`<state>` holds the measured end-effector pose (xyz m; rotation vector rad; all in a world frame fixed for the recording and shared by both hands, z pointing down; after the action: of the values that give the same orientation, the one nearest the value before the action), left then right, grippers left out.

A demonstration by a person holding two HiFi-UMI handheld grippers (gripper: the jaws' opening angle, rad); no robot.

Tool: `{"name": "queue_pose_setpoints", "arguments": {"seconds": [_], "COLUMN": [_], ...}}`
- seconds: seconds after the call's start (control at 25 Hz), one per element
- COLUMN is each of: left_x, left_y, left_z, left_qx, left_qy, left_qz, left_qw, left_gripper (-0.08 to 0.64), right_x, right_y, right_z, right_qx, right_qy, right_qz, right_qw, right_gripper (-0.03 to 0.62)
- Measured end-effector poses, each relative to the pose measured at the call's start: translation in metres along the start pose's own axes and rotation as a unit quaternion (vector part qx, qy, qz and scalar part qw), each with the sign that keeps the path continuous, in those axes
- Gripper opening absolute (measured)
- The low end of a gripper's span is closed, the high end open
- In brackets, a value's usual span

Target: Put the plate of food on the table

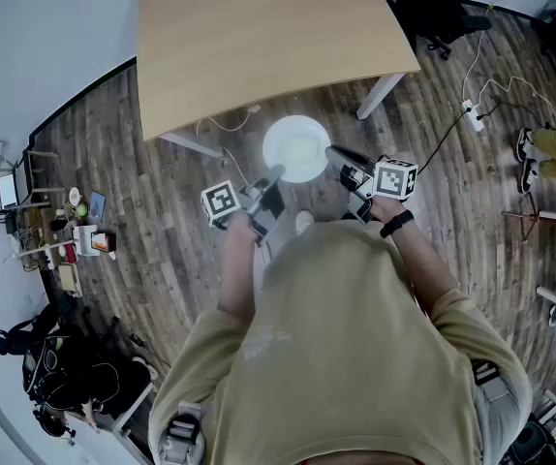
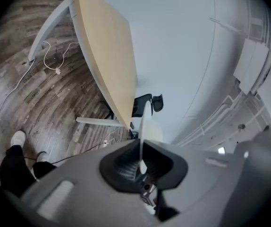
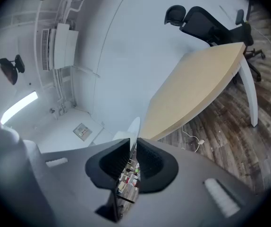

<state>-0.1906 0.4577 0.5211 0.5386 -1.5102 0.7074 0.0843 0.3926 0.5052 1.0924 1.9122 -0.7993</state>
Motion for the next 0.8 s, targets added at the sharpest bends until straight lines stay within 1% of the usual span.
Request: {"name": "queue_pose_setpoints", "arguments": {"seconds": [0.12, 0.2, 0.36, 0.48, 0.56, 0.68, 0.8], "left_x": [0.005, 0.008, 0.014, 0.017, 0.014, 0.007, 0.001], "left_y": [0.004, 0.004, -0.007, -0.021, -0.037, -0.070, -0.121], "left_z": [0.005, 0.011, 0.021, 0.037, 0.051, 0.069, 0.096], "left_qx": [0.001, 0.001, -0.006, -0.015, -0.024, -0.042, -0.058], "left_qy": [0.004, 0.007, 0.018, 0.013, 0.002, -0.018, -0.043], "left_qz": [0.001, 0.004, 0.004, 0.009, 0.012, 0.019, 0.052], "left_qw": [1.0000, 1.0000, 0.9998, 0.9998, 0.9996, 0.9987, 0.9961], "left_gripper": [0.012, 0.012, 0.012, 0.012, 0.012, 0.012, 0.012], "right_x": [0.002, 0.000, -0.012, -0.029, -0.043, -0.064, -0.096], "right_y": [-0.008, -0.013, -0.023, -0.036, -0.048, -0.060, -0.070], "right_z": [-0.003, -0.002, 0.007, 0.023, 0.041, 0.079, 0.132], "right_qx": [0.004, 0.005, 0.009, 0.009, 0.014, 0.030, 0.040], "right_qy": [0.026, 0.034, 0.035, 0.031, 0.030, 0.032, 0.024], "right_qz": [0.000, 0.000, 0.001, 0.014, 0.022, 0.029, 0.031], "right_qw": [1.000, 0.999, 0.999, 0.999, 0.999, 0.999, 0.998], "right_gripper": [0.054, 0.057, 0.058, 0.058, 0.058, 0.058, 0.055]}}
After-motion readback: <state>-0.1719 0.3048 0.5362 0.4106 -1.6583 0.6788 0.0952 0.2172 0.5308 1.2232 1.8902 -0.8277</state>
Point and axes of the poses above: the fingertips, and each gripper's own axes: y backward along the fingers, x to its left, z out of its top, the point moved 10 cm from there along y, backward along the fingers, and after that the axes turned 1 degree about -x, right-handed, at the moved point
